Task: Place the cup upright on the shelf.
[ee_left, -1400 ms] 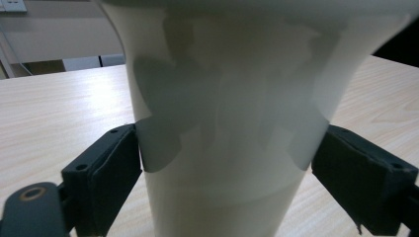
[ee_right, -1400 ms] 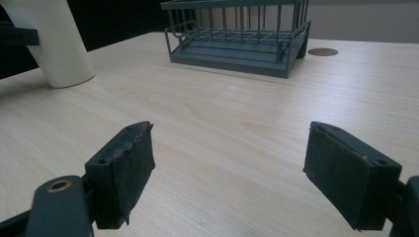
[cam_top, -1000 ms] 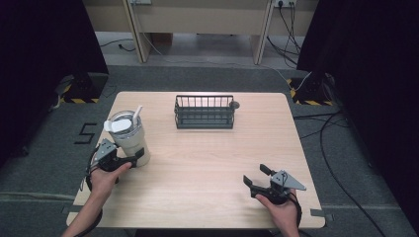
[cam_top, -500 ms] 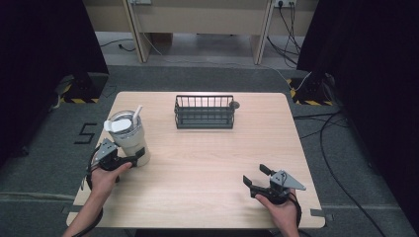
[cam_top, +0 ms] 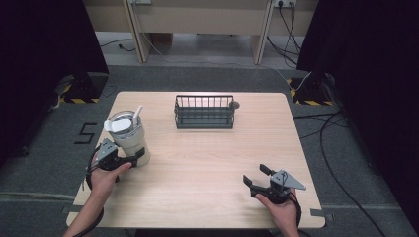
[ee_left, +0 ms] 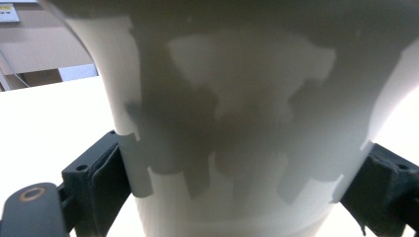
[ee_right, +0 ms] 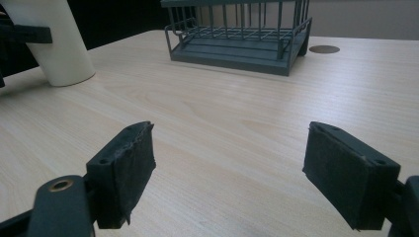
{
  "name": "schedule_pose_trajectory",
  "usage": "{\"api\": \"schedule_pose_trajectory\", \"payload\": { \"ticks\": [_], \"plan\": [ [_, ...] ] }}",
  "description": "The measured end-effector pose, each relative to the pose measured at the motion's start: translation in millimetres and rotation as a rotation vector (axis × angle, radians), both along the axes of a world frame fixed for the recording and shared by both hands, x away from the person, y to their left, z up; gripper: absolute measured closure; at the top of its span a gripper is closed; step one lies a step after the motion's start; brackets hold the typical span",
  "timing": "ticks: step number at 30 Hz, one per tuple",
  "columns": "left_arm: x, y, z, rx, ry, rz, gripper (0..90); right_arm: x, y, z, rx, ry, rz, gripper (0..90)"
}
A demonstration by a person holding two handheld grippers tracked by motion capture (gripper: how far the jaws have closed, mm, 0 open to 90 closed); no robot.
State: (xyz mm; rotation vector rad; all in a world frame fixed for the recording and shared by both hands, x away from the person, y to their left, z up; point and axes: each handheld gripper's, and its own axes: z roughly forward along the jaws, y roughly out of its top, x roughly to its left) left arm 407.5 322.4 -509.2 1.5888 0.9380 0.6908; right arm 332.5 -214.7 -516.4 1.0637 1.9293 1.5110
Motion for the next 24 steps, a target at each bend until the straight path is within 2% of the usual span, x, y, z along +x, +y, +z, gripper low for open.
{"api": "schedule_pose_trajectory", "payload": {
  "ticks": [5, 9, 13, 24],
  "plan": [
    [0.3, 0.3, 1.2, 0.012, 0.004, -0.006, 10.4, 0.2, -0.2, 0.0, 0.003, 0.003, 0.000, 19.9],
    [0.2, -1.1, 2.4, -0.001, 0.007, -0.011, 10.4, 0.4, -0.4, 0.0, 0.005, 0.005, -0.001, 19.9],
    [0.1, -4.0, 10.1, 0.016, -0.020, -0.026, 10.4, 0.5, -0.6, 0.0, 0.006, 0.006, -0.002, 19.9],
    [-1.4, -14.5, 23.0, 0.007, -0.029, -0.067, 10.5, 0.6, -0.6, 0.0, 0.007, 0.007, -0.003, 19.9]
  ]
}}
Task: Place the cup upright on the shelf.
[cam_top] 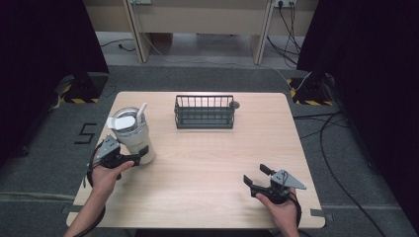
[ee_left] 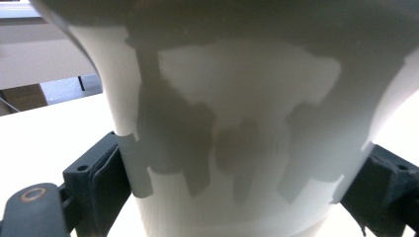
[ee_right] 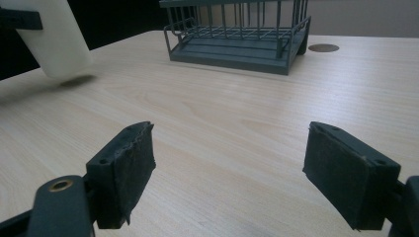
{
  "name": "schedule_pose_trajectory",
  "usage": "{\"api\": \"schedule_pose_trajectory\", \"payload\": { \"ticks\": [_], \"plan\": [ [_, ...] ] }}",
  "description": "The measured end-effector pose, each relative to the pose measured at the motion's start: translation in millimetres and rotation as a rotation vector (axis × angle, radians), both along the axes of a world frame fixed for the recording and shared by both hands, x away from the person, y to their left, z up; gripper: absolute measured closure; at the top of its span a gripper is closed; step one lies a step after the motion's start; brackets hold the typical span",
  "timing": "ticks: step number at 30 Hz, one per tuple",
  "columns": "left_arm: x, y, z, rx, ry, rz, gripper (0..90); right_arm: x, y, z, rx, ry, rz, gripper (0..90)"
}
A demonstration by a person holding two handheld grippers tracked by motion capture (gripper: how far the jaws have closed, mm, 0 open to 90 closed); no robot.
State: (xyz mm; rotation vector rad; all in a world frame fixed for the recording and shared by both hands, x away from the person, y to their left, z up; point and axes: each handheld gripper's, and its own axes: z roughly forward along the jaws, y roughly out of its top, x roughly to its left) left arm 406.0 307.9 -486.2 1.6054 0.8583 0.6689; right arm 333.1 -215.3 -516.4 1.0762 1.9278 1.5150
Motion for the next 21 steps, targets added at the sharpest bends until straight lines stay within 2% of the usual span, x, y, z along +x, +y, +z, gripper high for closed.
{"api": "schedule_pose_trajectory", "payload": {
  "ticks": [21],
  "plan": [
    [12.2, -19.3, 22.6, 0.015, -0.005, -0.025, 10.5, -0.1, -0.8, 0.0, 0.005, 0.000, 0.000, 19.8]
  ]
}}
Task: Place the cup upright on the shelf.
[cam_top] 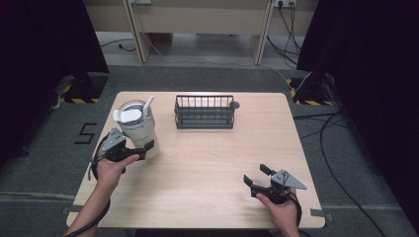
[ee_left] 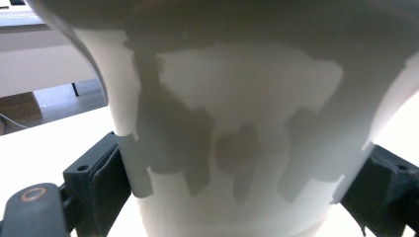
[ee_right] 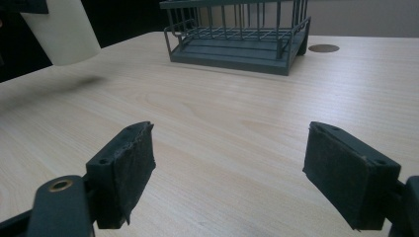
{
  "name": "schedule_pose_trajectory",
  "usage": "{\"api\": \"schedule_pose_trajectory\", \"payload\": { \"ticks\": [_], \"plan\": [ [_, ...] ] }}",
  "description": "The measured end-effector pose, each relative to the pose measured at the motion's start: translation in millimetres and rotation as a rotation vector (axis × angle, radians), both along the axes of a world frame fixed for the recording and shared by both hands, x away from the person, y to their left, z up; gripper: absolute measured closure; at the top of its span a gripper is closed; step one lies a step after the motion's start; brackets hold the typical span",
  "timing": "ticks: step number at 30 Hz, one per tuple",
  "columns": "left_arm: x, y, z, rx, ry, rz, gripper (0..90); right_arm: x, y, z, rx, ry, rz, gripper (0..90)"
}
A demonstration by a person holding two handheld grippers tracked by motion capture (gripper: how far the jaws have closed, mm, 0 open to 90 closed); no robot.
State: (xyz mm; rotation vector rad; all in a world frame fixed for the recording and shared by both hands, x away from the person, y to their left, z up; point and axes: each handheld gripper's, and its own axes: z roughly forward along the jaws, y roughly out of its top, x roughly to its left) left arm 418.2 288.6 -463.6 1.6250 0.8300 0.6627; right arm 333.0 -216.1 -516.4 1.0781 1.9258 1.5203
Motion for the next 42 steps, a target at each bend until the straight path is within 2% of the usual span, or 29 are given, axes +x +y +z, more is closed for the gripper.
{"api": "schedule_pose_trajectory", "payload": {
  "ticks": [13, 42],
  "plan": [
    [13.4, -17.3, 10.0, 0.018, 0.009, -0.028, 10.5, 0.0, -0.3, -0.1, 0.005, -0.001, 0.000, 19.8],
    [53.1, -43.3, 37.1, 0.029, -0.012, -0.051, 10.5, 0.1, -0.9, -0.2, 0.013, 0.002, 0.001, 19.8]
  ]
}}
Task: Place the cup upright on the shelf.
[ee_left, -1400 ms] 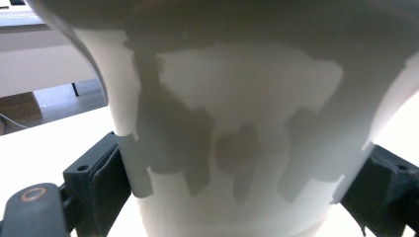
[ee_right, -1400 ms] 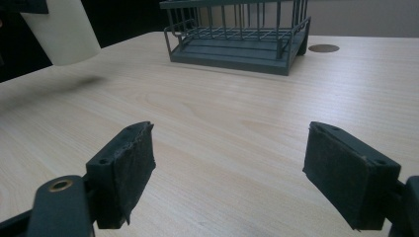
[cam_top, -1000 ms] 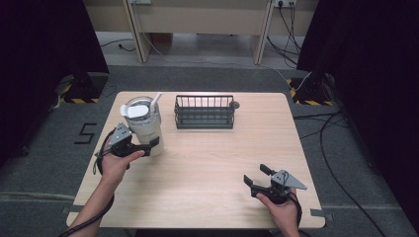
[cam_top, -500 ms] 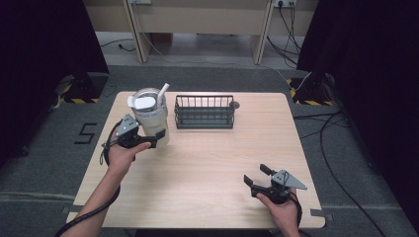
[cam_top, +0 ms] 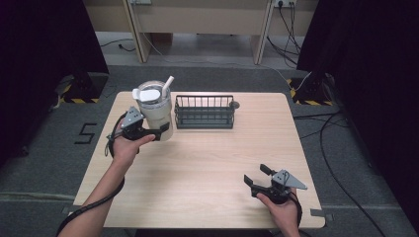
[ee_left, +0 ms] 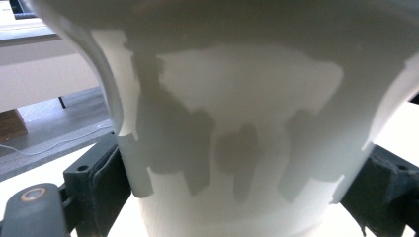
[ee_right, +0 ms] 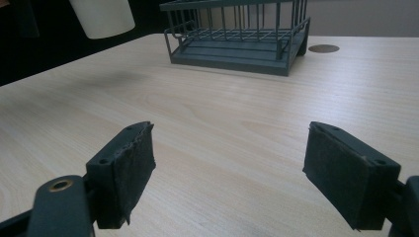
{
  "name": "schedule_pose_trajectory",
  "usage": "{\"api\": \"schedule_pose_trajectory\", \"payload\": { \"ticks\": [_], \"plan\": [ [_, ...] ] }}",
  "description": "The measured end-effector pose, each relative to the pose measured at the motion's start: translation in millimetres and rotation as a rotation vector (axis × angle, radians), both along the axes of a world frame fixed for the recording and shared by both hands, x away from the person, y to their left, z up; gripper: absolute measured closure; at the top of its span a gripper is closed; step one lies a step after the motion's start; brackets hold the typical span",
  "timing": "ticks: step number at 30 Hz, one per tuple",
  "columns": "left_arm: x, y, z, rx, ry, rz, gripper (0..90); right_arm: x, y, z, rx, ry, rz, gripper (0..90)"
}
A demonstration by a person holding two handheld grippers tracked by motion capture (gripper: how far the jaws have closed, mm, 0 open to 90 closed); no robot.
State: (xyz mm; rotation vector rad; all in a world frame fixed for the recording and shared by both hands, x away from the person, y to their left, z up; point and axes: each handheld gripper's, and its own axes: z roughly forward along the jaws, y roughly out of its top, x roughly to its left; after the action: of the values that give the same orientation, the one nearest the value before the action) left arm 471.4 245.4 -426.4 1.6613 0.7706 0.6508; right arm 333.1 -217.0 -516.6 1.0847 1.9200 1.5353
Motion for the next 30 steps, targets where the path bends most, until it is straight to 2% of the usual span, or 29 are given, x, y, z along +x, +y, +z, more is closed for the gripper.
{"api": "schedule_pose_trajectory", "payload": {
  "ticks": [22, 30],
  "plan": [
    [24.3, -20.7, 19.2, 0.002, -0.019, -0.023, 10.5, 0.0, -0.2, 0.0, 0.004, 0.002, 0.000, 19.9],
    [34.7, -33.4, 29.7, 0.005, -0.031, -0.038, 10.5, 0.2, -0.6, 0.0, 0.008, 0.003, -0.001, 19.9]
  ]
}}
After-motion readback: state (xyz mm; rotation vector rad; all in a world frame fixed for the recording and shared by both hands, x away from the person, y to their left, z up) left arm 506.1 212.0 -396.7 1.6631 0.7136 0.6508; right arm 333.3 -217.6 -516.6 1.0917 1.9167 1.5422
